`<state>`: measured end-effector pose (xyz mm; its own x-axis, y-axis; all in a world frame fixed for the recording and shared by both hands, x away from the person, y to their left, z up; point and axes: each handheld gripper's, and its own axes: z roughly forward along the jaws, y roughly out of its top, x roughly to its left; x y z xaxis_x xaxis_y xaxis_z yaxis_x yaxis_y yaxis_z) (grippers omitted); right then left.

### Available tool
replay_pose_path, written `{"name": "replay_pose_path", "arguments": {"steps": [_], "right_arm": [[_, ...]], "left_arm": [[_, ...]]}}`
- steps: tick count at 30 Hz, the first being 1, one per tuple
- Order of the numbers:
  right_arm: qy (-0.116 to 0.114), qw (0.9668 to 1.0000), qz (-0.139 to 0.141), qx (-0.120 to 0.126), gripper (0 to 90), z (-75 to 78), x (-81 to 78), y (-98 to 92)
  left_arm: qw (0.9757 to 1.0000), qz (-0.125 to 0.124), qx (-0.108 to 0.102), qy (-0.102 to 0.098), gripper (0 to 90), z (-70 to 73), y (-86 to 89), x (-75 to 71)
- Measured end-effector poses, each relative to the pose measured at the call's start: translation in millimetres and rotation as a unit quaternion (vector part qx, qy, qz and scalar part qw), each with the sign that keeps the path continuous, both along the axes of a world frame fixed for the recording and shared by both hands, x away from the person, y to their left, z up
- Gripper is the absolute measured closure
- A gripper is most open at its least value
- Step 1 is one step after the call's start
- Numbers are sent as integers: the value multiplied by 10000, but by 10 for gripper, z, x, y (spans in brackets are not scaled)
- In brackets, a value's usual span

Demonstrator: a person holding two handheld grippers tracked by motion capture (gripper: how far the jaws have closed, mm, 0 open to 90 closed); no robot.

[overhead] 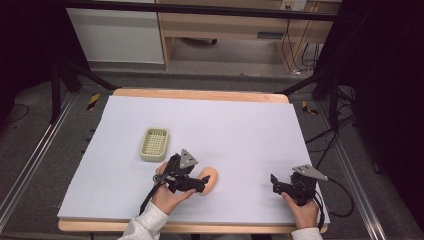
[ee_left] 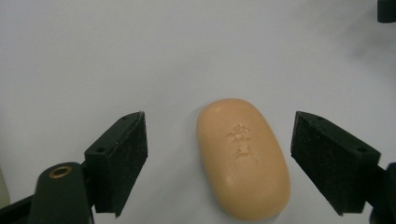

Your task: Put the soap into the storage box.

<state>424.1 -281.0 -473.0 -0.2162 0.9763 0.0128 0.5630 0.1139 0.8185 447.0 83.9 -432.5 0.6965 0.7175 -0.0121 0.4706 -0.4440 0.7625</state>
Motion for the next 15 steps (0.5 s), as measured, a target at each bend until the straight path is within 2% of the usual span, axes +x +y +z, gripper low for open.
{"name": "replay_pose_path", "arguments": {"steps": [9,15], "right_arm": [[12,10000,-5,13,61,0,2,1],[19,10000,9,21,61,0,2,1]], "left_arm": [[9999,-66,106,74,171,-51,-84,16],[9995,-79,290,95,164,-94,-160,23]]}}
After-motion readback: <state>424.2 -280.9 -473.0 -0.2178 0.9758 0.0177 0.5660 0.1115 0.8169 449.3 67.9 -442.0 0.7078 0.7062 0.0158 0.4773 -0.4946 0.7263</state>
